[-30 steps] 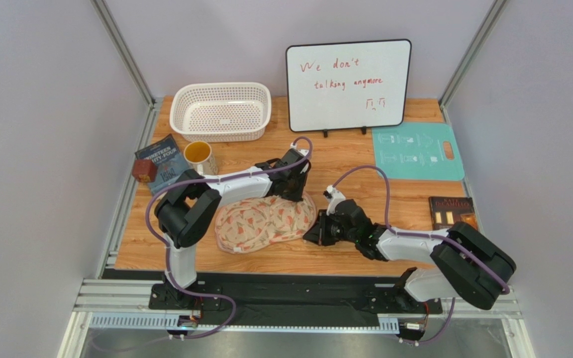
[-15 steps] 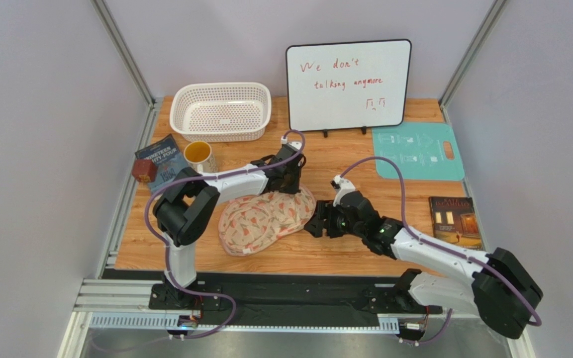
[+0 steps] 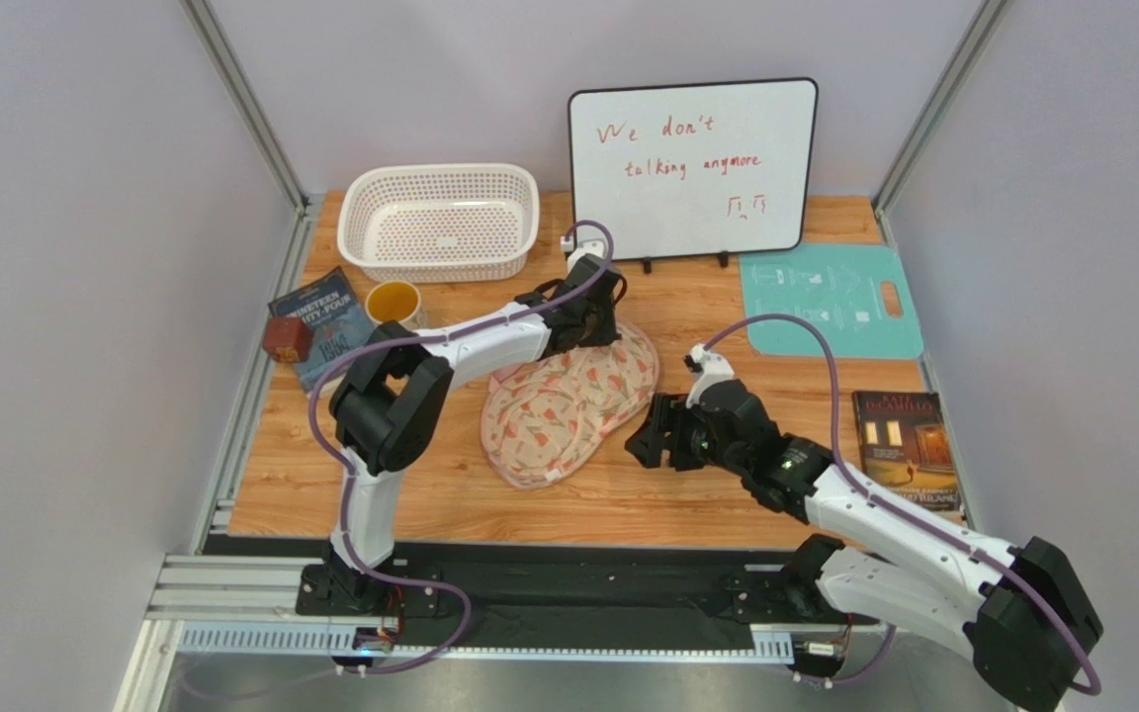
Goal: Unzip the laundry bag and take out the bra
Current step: Unzip the laundry bag at the center of the board.
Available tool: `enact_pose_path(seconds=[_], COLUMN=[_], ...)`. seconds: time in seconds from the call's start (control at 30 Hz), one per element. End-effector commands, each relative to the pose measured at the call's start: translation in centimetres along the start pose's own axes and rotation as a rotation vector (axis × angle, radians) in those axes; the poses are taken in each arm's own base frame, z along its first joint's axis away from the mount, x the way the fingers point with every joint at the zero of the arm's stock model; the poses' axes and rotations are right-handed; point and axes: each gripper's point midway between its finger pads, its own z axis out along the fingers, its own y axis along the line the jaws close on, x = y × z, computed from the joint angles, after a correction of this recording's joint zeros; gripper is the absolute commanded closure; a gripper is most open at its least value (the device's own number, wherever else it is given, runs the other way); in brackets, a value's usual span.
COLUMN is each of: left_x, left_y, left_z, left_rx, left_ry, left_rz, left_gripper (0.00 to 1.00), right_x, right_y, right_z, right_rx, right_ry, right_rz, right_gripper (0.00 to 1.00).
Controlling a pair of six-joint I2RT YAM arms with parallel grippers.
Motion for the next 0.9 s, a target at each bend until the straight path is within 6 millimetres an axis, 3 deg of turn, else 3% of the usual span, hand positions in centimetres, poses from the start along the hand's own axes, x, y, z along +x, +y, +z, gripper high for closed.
enact_pose_path(seconds=[0.0,0.13,0.2,0.27,0.37,0.43,0.47,0.5,0.53,0.57,0.6,0.63,0.7,0.73,0.8,0.87], left_x=[-3.3,-4.6,-4.9,-5.5,-7.3,-6.3,-6.8,-6.3,-4.0,-4.3,-3.4,-1.1,-0.1,1.6,2.8,4.4], left_y=[-1.4,-1.9,-2.3,-2.5,-3.3,-2.2,-1.9,-1.2,0.8,1.4,2.3,4.1,5.4,6.6,6.7,7.2], left_z=[-0.2,-0.7,-1.5,-2.5,-6.6,-7.9,-9.7,-10.3,-10.1,-11.6,-11.9,-11.5,-12.4,-12.2,-12.9,-13.0], left_rx=[0.036,0.060,0.085,0.107,0.165,0.155,0.165,0.150,0.115,0.116,0.110,0.088,0.096,0.092,0.143,0.165], left_ry=[-0.088,-0.092,-0.082,-0.094,-0.133,-0.104,-0.127,-0.125,-0.083,-0.110,-0.102,-0.062,-0.059,-0.030,-0.021,-0.005], left_rz=[-0.086,-0.048,-0.007,0.056,0.159,0.219,0.260,0.277,0.298,0.317,0.328,0.340,0.343,0.347,0.350,0.343], left_gripper=[1.00,0.36,0.24,0.20,0.18,0.15,0.12,0.10,0.04,0.04,0.03,0.03,0.03,0.03,0.03,0.03], right_x=[-0.3,-0.7,-1.2,-1.6,-2.4,-2.3,-2.6,-2.7,-2.9,-3.3,-3.3,-3.4,-3.9,-4.0,-3.5,-4.2], right_y=[-0.5,-0.7,-0.5,-0.2,1.0,1.2,1.6,1.8,1.9,2.4,2.5,2.6,2.9,3.1,2.3,2.6], right_z=[-0.6,-0.6,-0.7,-0.5,0.2,1.1,1.5,2.2,2.6,3.0,3.8,4.2,5.6,6.1,7.7,8.5], right_rx=[0.019,0.028,0.026,0.024,-0.012,-0.016,-0.027,-0.026,-0.026,-0.041,-0.038,-0.042,-0.042,-0.040,-0.002,0.009], right_ry=[-0.009,-0.014,-0.022,-0.024,-0.024,-0.002,-0.003,0.011,0.015,0.009,0.022,0.023,0.030,0.035,0.076,0.080], right_rz=[-0.008,-0.007,-0.007,-0.006,-0.007,-0.005,-0.006,-0.008,-0.009,-0.012,-0.011,-0.011,-0.010,-0.018,-0.025,-0.034], right_gripper=[0.29,0.29,0.28,0.28,0.28,0.28,0.29,0.29,0.29,0.30,0.30,0.30,0.30,0.30,0.31,0.32])
